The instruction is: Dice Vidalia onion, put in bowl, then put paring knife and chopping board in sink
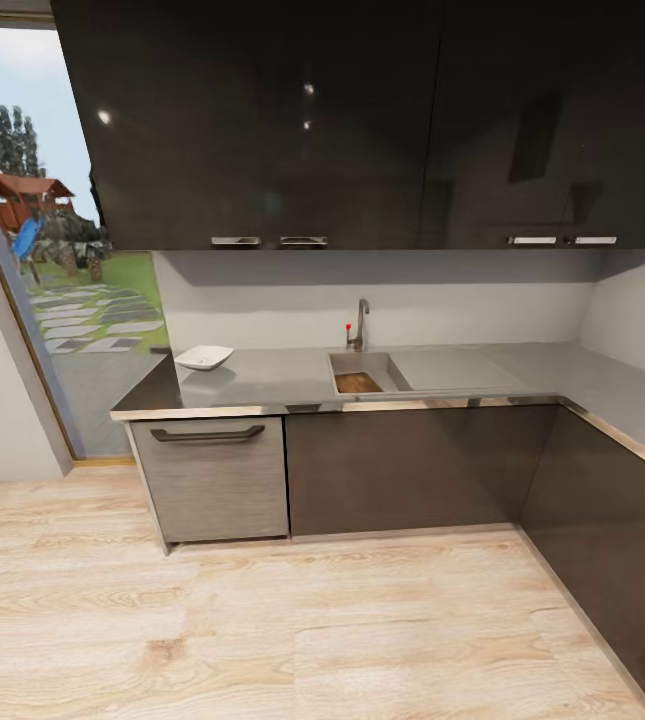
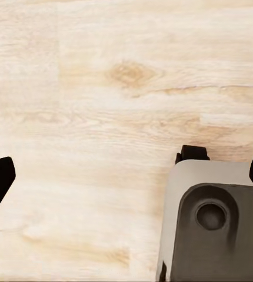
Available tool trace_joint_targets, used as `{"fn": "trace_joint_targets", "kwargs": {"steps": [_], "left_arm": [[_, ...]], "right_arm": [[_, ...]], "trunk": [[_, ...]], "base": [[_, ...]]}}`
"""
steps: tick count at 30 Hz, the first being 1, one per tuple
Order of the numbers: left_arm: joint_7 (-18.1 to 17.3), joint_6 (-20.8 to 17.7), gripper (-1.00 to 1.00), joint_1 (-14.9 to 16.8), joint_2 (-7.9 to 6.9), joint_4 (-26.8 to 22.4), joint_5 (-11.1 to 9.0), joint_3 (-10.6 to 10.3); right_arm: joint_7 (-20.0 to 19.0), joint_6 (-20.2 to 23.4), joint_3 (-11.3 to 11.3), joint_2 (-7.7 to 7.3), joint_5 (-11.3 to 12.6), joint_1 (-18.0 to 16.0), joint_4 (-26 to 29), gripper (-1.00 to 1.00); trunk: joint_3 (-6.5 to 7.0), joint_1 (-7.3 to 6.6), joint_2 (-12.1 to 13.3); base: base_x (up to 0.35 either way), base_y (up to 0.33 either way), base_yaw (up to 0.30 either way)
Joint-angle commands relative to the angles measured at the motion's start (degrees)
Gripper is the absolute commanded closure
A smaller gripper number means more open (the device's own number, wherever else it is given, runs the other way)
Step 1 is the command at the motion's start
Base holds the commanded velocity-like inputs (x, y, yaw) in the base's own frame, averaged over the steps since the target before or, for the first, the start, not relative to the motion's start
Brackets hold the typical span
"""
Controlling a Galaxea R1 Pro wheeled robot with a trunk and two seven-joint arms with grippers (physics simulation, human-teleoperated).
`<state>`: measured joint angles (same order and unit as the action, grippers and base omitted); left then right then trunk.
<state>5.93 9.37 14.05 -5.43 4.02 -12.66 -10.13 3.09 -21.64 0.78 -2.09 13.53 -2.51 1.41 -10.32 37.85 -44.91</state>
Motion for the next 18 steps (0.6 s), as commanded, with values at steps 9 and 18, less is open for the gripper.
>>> {"fn": "trace_joint_targets", "kwargs": {"steps": [9,18], "left_arm": [[0.1,-0.1,-1.00,0.0,0.54,0.6,-1.0,-0.5],[0.1,-0.9,-1.00,0.0,1.17,0.6,-1.0,-0.5]], "right_arm": [[0.9,-0.3,0.0,0.06,0.5,0.0,0.7,-1.00],[1.3,-0.3,0.1,0.05,0.5,0.1,1.5,-1.00]], "trunk": [[-0.08,0.01,-0.1],[-0.08,0.01,-0.1]], "base": [[0.000,0.000,0.104],[0.000,0.000,0.273]]}}
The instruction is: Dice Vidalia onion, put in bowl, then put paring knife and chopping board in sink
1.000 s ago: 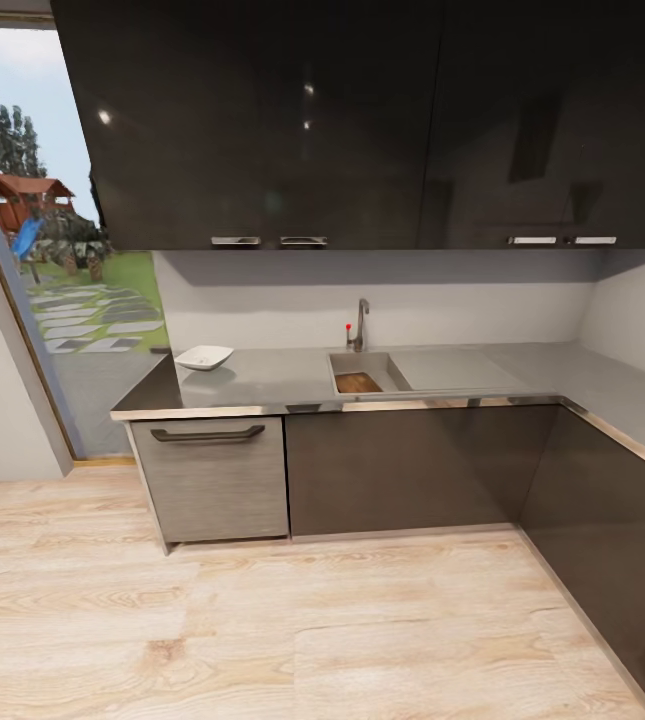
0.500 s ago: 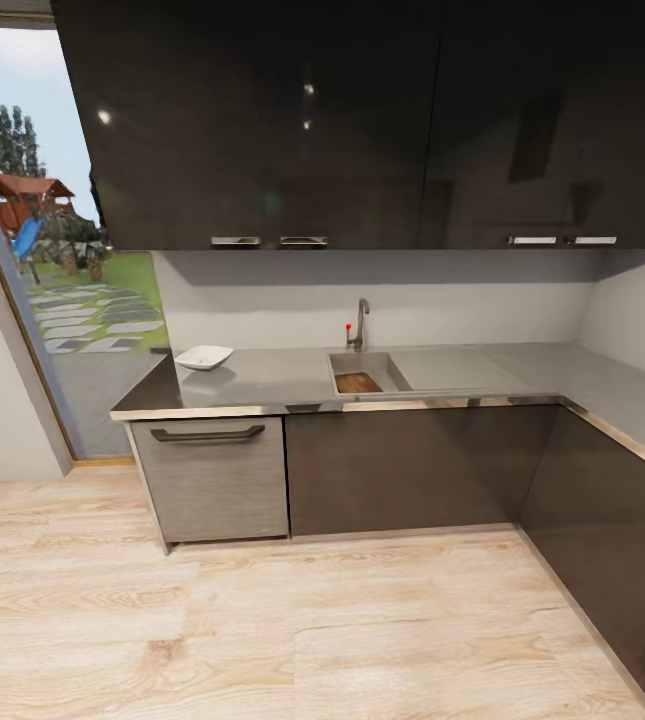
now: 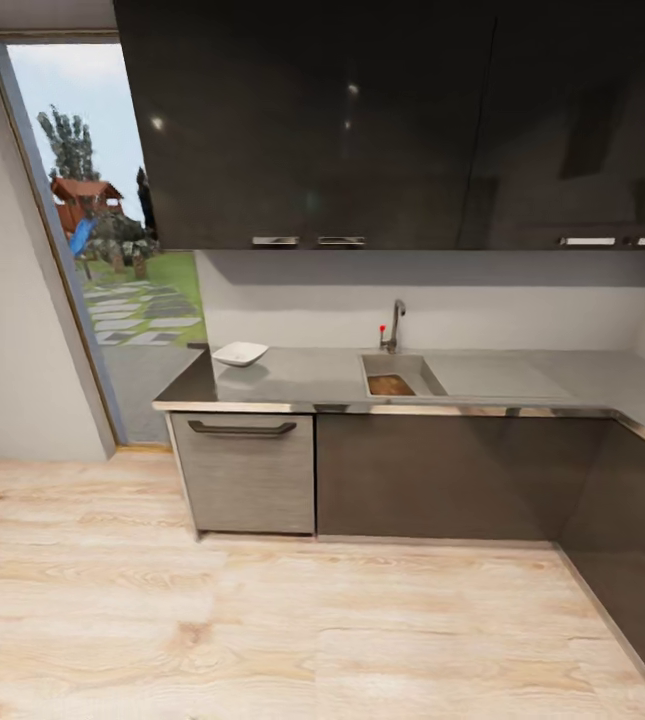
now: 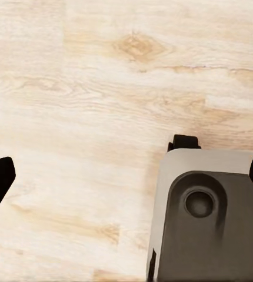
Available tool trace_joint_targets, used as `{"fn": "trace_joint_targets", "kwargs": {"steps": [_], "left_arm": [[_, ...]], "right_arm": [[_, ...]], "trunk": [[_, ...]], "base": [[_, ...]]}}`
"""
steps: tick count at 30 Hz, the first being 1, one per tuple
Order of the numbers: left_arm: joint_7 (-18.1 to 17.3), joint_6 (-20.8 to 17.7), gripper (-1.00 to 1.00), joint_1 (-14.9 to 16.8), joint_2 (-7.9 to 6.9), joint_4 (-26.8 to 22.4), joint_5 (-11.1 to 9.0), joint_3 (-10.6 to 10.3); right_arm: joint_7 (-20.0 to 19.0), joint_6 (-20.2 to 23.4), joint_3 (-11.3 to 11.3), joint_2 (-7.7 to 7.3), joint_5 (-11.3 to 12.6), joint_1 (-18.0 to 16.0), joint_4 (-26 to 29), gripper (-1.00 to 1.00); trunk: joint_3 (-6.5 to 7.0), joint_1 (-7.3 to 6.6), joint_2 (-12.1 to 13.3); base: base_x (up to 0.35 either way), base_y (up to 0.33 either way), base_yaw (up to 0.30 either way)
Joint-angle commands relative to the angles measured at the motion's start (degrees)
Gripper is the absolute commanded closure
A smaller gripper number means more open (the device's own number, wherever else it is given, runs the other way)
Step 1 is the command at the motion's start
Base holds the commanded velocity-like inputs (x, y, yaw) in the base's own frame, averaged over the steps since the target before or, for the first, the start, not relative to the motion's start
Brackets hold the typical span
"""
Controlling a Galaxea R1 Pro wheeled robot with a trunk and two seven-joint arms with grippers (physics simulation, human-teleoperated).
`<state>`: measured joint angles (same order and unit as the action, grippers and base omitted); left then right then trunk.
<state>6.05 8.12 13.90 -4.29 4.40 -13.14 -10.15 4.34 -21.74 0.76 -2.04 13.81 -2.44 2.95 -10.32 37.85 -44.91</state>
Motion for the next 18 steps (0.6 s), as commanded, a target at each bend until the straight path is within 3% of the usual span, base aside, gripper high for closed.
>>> {"fn": "trace_joint_targets", "kwargs": {"steps": [1,14,18], "left_arm": [[0.0,0.2,-1.00,0.1,0.05,0.3,-0.5,-0.5],[0.0,-0.2,-1.00,0.0,0.07,0.2,-0.5,-0.5],[0.0,-0.2,-1.00,0.0,0.03,0.2,-0.5,-0.5]], "right_arm": [[0.1,-0.2,0.1,0.00,0.2,0.0,0.0,-1.00],[-0.4,-0.1,0.2,-0.04,0.3,0.0,0.0,-1.00],[-0.1,-0.1,0.1,0.16,0.4,0.0,0.0,-1.00]], "trunk": [[-0.08,0.01,-0.1],[-0.08,0.01,-0.1],[0.02,0.01,-0.1]], "base": [[0.000,0.000,0.225],[0.000,0.000,0.036],[0.000,0.000,-0.113]]}}
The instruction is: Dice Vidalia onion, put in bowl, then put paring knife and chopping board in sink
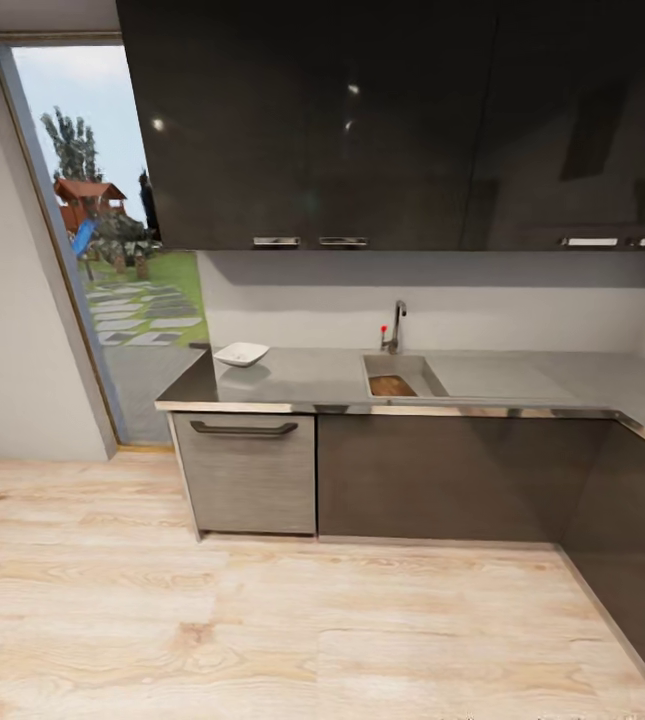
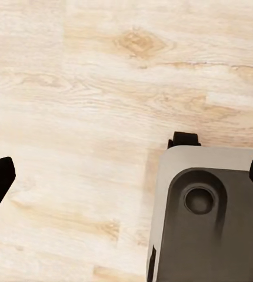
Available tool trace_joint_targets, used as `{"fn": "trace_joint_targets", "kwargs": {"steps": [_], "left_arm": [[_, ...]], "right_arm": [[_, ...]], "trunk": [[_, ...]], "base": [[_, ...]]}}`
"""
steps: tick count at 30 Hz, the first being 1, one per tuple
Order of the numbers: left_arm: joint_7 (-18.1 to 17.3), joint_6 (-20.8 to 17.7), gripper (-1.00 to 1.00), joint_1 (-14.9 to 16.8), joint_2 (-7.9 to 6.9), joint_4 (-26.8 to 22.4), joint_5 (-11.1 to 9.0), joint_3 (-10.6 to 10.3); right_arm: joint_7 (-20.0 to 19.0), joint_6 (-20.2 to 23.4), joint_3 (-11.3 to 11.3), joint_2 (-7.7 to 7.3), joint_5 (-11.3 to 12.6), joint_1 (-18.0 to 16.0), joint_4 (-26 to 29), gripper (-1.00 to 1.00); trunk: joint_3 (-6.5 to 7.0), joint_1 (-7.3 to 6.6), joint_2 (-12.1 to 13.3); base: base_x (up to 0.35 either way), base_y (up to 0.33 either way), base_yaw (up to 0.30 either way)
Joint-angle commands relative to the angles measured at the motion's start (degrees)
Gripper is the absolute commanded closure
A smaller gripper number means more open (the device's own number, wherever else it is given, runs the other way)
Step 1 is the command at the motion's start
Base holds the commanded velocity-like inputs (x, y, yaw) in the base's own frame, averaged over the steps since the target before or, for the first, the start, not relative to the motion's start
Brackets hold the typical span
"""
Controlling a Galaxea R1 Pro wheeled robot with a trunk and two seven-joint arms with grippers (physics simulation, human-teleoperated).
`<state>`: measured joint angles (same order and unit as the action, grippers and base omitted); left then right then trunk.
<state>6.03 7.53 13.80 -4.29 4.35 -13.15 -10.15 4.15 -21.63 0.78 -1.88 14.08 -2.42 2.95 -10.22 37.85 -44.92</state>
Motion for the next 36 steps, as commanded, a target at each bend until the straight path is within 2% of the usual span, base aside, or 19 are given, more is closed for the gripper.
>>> {"fn": "trace_joint_targets", "kwargs": {"steps": [1,7,36], "left_arm": [[0.0,0.4,-1.00,0.1,0.01,0.2,-0.5,-0.5],[0.2,0.5,-1.00,0.1,-0.02,0.2,-0.5,-0.5],[-0.1,0.9,-1.00,0.1,0.15,0.1,-0.2,-0.6]], "right_arm": [[0.1,-0.2,0.1,0.02,0.2,0.0,0.0,-1.00],[-0.1,-0.1,0.2,0.14,0.2,0.0,0.0,-1.00],[0.0,-0.3,0.2,0.47,-0.1,0.0,0.0,-1.00]], "trunk": [[-0.04,0.01,-0.1],[0.10,0.01,-0.1],[0.11,0.01,-0.1]], "base": [[0.000,0.000,-0.200],[0.000,0.000,-0.100],[0.000,0.000,-0.001]]}}
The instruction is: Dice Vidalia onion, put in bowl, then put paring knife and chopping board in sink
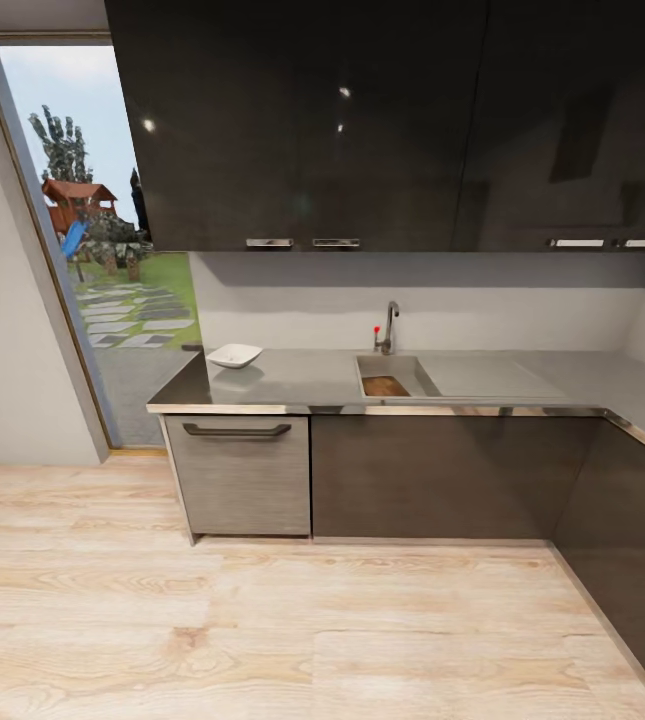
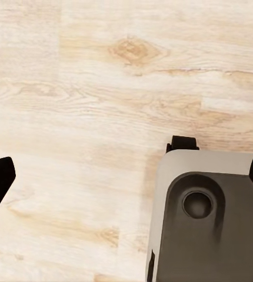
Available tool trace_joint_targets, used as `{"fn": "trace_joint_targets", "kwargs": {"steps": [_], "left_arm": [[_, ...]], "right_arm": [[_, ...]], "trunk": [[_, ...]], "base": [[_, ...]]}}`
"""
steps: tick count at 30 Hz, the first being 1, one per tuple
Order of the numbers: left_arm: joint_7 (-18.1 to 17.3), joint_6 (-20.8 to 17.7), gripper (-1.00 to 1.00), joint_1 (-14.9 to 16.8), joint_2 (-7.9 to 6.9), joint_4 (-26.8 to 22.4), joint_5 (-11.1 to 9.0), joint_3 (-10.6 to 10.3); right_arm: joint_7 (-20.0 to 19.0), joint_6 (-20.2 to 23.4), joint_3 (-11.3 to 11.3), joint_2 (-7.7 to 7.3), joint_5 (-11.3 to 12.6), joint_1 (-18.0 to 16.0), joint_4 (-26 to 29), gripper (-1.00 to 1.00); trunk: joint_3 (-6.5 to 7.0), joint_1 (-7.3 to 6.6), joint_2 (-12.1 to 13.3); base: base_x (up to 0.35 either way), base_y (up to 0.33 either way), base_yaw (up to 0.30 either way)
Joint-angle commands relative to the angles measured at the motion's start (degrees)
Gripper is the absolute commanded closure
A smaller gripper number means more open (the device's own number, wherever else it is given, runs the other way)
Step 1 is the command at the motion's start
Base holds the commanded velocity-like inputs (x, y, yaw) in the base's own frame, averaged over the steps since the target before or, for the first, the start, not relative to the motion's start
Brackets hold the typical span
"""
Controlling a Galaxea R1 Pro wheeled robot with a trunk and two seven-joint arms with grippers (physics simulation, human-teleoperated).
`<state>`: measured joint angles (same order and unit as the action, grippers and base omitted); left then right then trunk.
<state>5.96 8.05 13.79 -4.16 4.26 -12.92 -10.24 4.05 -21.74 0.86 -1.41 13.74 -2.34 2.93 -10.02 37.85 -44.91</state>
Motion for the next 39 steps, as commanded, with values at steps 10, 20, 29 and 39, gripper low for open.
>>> {"fn": "trace_joint_targets", "kwargs": {"steps": [10,20,29,39], "left_arm": [[0.0,0.4,-1.00,0.1,0.03,0.2,-0.5,-0.5],[0.0,0.4,-1.00,0.1,0.03,0.2,-0.5,-0.5],[0.0,0.4,-1.00,0.1,0.03,0.2,-0.5,-0.5],[0.0,0.4,-1.00,0.1,0.03,0.2,-0.5,-0.5]], "right_arm": [[0.1,-0.1,0.1,0.00,0.2,0.0,0.0,-1.00],[0.1,-0.1,0.1,0.00,0.2,0.0,0.0,-1.00],[0.1,-0.1,0.2,0.00,0.2,0.0,0.0,-1.00],[0.1,-0.1,0.1,0.00,0.2,0.0,0.0,-1.00]], "trunk": [[-0.08,0.01,-0.1],[-0.08,0.01,-0.1],[-0.08,0.01,-0.1],[-0.08,0.01,-0.1]], "base": [[0.000,0.000,0.000],[0.000,0.000,0.000],[0.000,0.000,0.000],[0.000,0.000,0.000]]}}
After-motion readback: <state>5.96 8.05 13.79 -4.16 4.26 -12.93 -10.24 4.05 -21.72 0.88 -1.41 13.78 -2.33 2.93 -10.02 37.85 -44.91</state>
